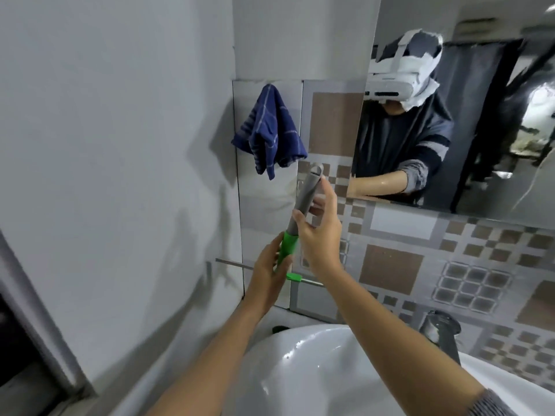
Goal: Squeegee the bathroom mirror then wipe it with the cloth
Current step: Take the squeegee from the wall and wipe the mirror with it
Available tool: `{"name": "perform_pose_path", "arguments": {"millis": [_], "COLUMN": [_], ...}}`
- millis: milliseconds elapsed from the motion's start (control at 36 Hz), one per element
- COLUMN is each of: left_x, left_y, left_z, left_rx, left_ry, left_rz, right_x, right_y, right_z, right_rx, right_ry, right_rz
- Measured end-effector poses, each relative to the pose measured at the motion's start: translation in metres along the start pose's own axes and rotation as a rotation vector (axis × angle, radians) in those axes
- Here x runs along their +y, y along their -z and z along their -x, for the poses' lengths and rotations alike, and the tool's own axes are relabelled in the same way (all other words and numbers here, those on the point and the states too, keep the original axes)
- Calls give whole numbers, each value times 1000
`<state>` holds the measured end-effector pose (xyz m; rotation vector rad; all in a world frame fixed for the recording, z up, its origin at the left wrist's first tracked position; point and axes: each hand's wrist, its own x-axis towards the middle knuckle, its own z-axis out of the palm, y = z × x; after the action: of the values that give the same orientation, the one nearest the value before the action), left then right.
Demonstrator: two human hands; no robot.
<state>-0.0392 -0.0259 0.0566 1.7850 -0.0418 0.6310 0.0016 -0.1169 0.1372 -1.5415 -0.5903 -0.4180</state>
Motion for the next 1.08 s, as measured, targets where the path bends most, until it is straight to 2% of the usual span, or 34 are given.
{"name": "perform_pose_path", "arguments": {"millis": [111, 306, 472, 611, 694, 750, 833, 1083], "left_x": [40, 98, 132, 168, 189, 204, 226, 284], "left_y": [-8, -29, -43, -61, -75, -87, -104, -144], "left_z": [-4, -5, -14, -24, -33, -39, -47, -77], "left_rx": [-45, -138, -252, -350, -363, -365, -346, -268], "left_ry": [-136, -314, -385, -467, -541, -599, -659, -912], "left_rz": [-60, -303, -522, -644, -688, -695, -681, -669], "right_x": [-36, -82, -96, -104, -111, -116, -121, -134], "right_y": [37, 126, 203, 256, 278, 288, 300, 320], "right_z": [-8, -21, -23, -23, -20, -18, -19, -54], "right_rx": [35, 102, 132, -91, -206, -253, -238, -60], "right_ry": [101, 151, 199, 266, 333, 315, 287, 526], "right_rz": [-37, -16, 292, 688, 899, 983, 1027, 1129]}}
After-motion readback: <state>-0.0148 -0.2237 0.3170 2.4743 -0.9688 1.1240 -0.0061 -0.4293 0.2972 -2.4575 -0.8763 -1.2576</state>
